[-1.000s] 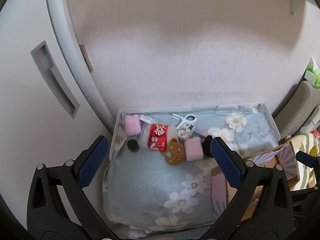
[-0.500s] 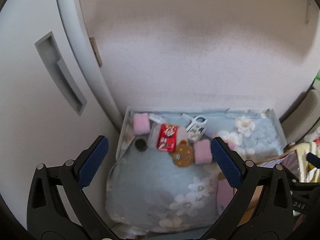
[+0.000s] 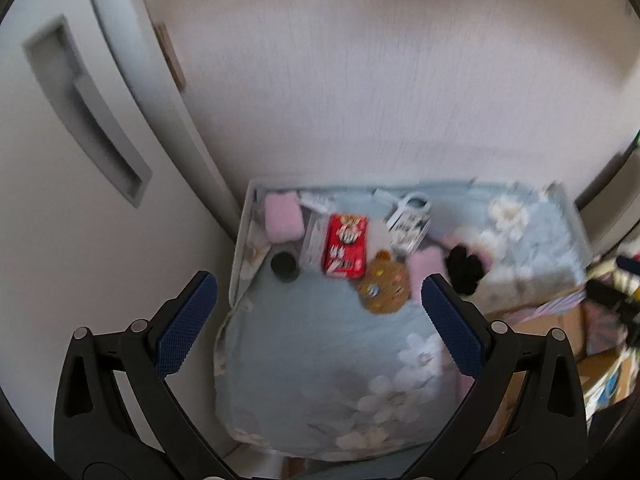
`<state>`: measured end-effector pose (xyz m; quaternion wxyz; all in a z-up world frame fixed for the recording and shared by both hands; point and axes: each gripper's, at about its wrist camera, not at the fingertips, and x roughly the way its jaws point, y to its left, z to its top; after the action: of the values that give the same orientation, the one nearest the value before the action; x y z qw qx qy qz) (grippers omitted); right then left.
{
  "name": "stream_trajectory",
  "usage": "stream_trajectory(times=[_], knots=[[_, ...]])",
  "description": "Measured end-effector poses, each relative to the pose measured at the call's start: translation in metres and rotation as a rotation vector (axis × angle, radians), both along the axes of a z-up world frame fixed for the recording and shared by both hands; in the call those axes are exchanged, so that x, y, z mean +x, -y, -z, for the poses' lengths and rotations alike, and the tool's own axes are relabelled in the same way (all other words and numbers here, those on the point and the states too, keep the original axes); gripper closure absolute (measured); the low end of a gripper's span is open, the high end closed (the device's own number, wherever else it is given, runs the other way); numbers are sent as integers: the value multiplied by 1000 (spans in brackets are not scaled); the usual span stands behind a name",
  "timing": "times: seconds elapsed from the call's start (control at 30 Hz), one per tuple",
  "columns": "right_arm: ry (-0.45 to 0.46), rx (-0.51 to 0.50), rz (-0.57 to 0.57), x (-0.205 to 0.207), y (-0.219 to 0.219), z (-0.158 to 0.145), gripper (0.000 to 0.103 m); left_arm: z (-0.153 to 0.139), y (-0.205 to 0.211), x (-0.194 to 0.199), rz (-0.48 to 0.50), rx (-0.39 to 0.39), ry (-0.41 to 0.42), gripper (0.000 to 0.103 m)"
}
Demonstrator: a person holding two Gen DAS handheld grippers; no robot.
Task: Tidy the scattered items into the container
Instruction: 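Move both tools down toward the items in the floral tray, then grasp the brown teddy bear with the left gripper while the right grasps the black plush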
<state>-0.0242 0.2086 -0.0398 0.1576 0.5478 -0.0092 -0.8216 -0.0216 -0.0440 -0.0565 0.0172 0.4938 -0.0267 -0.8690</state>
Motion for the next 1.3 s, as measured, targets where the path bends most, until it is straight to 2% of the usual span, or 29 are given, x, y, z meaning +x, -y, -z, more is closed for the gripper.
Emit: stream_trajectory(times=[0.17,0.4,0.57,0.73,0.9,1.07,1.3], knots=[[36,7,-44,-19,2,19,1,48,-6,-9,60,13,74,1],[141,-34,-107,-46,17,58,1,107,-23,-29,136,99,182,1],[222,-7,-145,-64,34,96,1,136,-30,-44,137,103,232,1],[244,30,-197,-74,50,119,1,160,-30,-61,110,131,273,1],[281,65,-248,-84,65,141,14,180,-32,-70,84,181,314,1],[340,48,-274,-91,71,156,37,187,-34,-71,67,201,329,1],[392,27,-296,-97,69,167,40,197,-30,-74,24,231,353,1]])
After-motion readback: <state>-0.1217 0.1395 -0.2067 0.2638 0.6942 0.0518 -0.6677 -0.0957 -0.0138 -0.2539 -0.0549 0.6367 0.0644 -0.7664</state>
